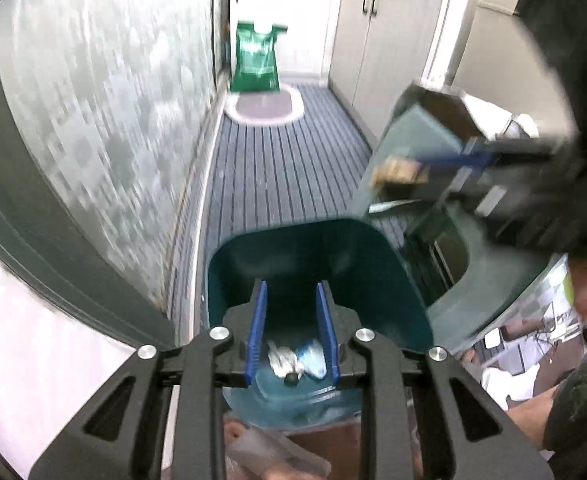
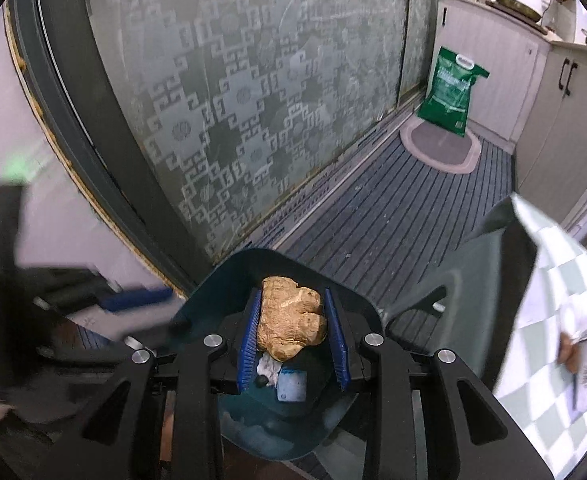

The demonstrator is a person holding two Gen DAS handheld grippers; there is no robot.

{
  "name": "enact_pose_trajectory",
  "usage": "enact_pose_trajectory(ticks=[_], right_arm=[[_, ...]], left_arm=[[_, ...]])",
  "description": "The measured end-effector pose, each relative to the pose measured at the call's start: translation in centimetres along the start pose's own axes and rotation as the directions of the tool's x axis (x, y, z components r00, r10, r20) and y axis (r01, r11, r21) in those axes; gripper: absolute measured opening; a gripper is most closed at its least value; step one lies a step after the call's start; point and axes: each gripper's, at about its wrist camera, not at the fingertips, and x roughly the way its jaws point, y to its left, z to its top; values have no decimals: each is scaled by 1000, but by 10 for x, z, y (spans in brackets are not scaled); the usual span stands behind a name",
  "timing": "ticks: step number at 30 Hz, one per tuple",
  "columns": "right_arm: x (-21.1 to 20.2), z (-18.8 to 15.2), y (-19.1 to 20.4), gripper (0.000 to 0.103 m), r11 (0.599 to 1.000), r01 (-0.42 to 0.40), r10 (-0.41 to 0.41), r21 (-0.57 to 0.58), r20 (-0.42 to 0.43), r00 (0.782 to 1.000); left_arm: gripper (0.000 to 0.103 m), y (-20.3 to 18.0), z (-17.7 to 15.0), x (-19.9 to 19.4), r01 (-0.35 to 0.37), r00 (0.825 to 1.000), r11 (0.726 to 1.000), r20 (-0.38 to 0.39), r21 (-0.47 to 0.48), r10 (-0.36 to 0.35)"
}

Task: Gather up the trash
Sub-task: 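Drop the avocado into the green bin with the left tool while the right tool drops the ginger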

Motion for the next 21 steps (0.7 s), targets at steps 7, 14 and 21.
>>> enact_pose_trajectory(ticks=[7,14,21], right_arm=[[35,-18,3,32,1000,-12,11,-5,-82,997],[71,-43,14,32,999,-6,-3,-53,-177,984],[88,-62,25,46,995,-33,9,-95,-248,969]], left_arm=[[21,0,22,-37,4,996,1000,87,-20,-2],[21,-8,46,-70,34,987,998,157,-53,-25],[21,-16,59,-90,50,978,998,206,-50,-38]])
